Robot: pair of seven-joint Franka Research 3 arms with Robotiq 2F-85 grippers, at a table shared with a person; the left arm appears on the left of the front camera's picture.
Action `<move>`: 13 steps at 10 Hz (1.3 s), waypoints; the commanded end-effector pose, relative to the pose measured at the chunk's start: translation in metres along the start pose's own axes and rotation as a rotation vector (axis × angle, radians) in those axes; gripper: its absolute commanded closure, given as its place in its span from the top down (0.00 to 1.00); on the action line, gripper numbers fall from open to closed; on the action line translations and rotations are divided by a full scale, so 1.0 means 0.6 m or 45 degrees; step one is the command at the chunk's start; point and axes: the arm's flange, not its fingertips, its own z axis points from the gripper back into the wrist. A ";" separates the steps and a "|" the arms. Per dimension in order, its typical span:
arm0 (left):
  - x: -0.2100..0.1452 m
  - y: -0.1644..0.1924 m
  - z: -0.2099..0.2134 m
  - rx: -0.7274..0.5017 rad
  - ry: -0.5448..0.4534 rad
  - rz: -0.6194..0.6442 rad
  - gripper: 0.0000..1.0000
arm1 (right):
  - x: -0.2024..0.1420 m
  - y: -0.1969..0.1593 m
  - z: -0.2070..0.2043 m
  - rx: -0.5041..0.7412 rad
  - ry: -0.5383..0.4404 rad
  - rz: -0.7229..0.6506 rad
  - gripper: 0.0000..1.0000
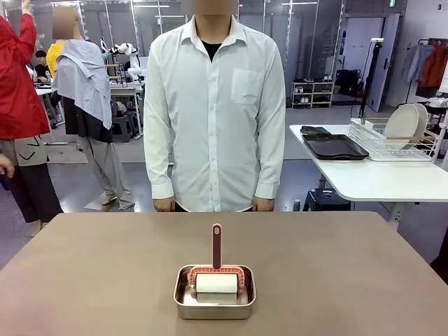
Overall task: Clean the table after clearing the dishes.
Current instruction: Place the Lint Roller back on top of the Airtight Container.
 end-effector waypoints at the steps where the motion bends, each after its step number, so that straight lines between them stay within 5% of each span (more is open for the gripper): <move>1: -0.003 -0.002 0.006 0.013 0.001 -0.004 1.00 | 0.002 0.033 0.017 0.001 0.033 0.042 1.00; 13: -0.003 -0.002 0.006 0.013 0.001 -0.004 1.00 | 0.002 0.033 0.017 0.001 0.033 0.042 1.00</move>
